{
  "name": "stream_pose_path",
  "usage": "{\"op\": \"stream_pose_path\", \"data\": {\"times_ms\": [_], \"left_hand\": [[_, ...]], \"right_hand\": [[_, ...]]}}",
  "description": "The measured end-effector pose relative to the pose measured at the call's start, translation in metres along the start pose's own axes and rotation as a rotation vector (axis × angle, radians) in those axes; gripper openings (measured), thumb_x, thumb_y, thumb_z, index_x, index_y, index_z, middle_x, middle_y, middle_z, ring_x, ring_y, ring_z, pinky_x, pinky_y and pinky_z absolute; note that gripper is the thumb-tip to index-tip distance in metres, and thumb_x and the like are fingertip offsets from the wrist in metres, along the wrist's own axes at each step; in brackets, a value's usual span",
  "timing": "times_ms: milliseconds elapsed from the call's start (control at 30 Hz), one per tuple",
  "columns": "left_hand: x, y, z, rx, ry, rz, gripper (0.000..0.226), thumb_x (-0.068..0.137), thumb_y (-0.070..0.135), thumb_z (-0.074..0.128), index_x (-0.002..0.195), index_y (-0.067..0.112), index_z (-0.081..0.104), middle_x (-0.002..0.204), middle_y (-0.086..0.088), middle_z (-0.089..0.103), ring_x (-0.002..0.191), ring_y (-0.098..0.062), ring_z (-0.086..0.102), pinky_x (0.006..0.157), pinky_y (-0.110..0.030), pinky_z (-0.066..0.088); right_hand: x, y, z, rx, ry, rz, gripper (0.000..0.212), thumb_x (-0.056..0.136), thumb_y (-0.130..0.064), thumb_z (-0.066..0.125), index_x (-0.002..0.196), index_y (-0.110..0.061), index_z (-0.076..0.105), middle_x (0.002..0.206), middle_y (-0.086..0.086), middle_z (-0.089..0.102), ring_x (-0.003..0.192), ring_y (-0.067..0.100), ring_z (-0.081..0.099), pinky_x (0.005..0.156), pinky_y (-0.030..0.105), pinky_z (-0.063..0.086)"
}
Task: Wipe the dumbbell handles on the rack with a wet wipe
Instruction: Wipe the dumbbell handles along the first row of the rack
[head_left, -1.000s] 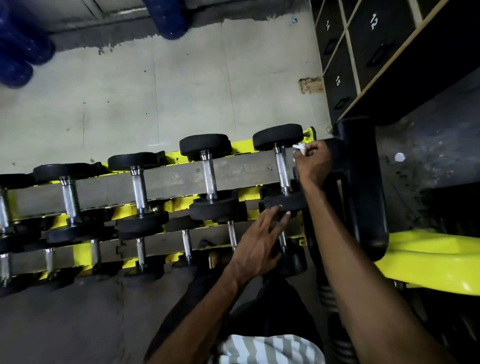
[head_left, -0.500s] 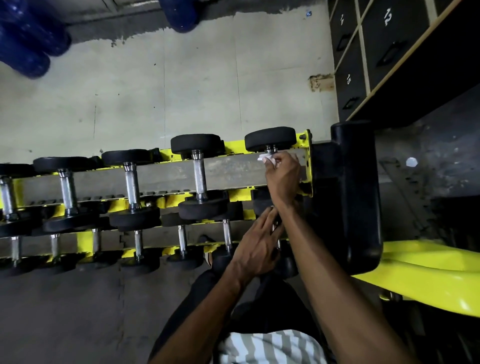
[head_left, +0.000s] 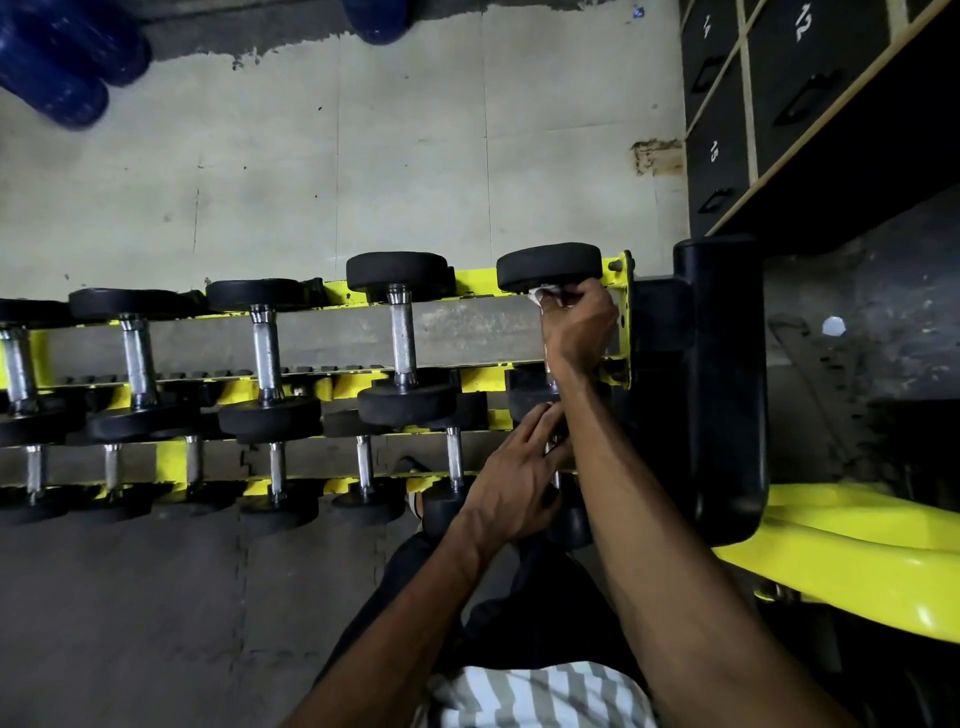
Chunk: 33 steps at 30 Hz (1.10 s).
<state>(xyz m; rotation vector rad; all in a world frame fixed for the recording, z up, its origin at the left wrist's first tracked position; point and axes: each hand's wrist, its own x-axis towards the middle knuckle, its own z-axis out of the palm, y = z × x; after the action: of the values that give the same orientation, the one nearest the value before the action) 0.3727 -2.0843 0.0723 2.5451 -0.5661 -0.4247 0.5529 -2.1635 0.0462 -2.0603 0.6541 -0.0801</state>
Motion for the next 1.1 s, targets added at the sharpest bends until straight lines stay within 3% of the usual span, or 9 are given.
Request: {"op": "stream_pose_path", "data": {"times_ms": [167, 300, 533, 767, 933, 1100], "left_hand": [[0.0, 0.001, -0.004, 0.015, -0.011, -0.017, 0.091, 0.075, 0.023, 0.067, 0.159, 0.014, 0.032, 0.165, -0.012, 0.021, 0.153, -0.031, 0.017, 0.116, -0.038, 0.037], [0.0, -0.001, -0.006, 0.013, -0.038, -0.011, 0.094, 0.073, 0.024, 0.07, 0.159, 0.014, 0.032, 0.164, -0.013, 0.021, 0.153, -0.033, 0.018, 0.113, -0.04, 0.041], [0.005, -0.001, -0.013, 0.022, -0.04, 0.007, 0.091, 0.075, 0.026, 0.072, 0.157, 0.011, 0.036, 0.157, -0.015, 0.031, 0.145, -0.032, 0.029, 0.108, -0.041, 0.049], [0.004, -0.001, -0.015, -0.019, -0.023, 0.009, 0.092, 0.071, 0.025, 0.074, 0.155, 0.009, 0.04, 0.156, -0.017, 0.034, 0.145, -0.033, 0.029, 0.105, -0.039, 0.049], [0.004, -0.003, -0.014, -0.013, -0.023, 0.022, 0.093, 0.069, 0.026, 0.075, 0.154, 0.01, 0.042, 0.158, -0.018, 0.034, 0.148, -0.032, 0.023, 0.109, -0.038, 0.044], [0.004, -0.005, -0.013, -0.007, -0.033, 0.016, 0.093, 0.07, 0.029, 0.073, 0.155, 0.011, 0.04, 0.159, -0.018, 0.033, 0.148, -0.033, 0.023, 0.107, -0.041, 0.046]], "right_hand": [[-0.005, 0.026, -0.027, -0.157, -0.164, -0.111, 0.035, 0.064, -0.04, 0.088, 0.074, -0.015, 0.067, 0.076, -0.002, 0.071, 0.065, 0.014, 0.065, 0.056, 0.026, 0.049], [-0.02, 0.033, -0.039, -0.118, -0.185, -0.138, 0.032, 0.065, -0.036, 0.089, 0.075, -0.013, 0.068, 0.074, -0.001, 0.071, 0.065, 0.014, 0.066, 0.058, 0.03, 0.053], [0.009, 0.0, -0.017, -0.006, -0.144, 0.008, 0.04, 0.053, -0.039, 0.092, 0.078, -0.013, 0.075, 0.078, -0.001, 0.076, 0.066, 0.013, 0.069, 0.061, 0.025, 0.051], [0.003, 0.037, -0.042, -0.207, -0.316, -0.111, 0.031, 0.063, -0.031, 0.091, 0.071, -0.008, 0.071, 0.073, 0.002, 0.071, 0.064, 0.016, 0.065, 0.059, 0.028, 0.052], [-0.002, 0.064, -0.052, -0.296, -0.456, -0.005, 0.022, 0.065, -0.023, 0.091, 0.07, -0.013, 0.073, 0.07, 0.001, 0.071, 0.066, 0.014, 0.068, 0.066, 0.031, 0.059], [-0.008, 0.065, -0.04, -0.109, -0.358, 0.101, 0.019, 0.071, -0.02, 0.087, 0.084, -0.011, 0.078, 0.082, 0.004, 0.076, 0.07, 0.013, 0.071, 0.067, 0.026, 0.058]]}}
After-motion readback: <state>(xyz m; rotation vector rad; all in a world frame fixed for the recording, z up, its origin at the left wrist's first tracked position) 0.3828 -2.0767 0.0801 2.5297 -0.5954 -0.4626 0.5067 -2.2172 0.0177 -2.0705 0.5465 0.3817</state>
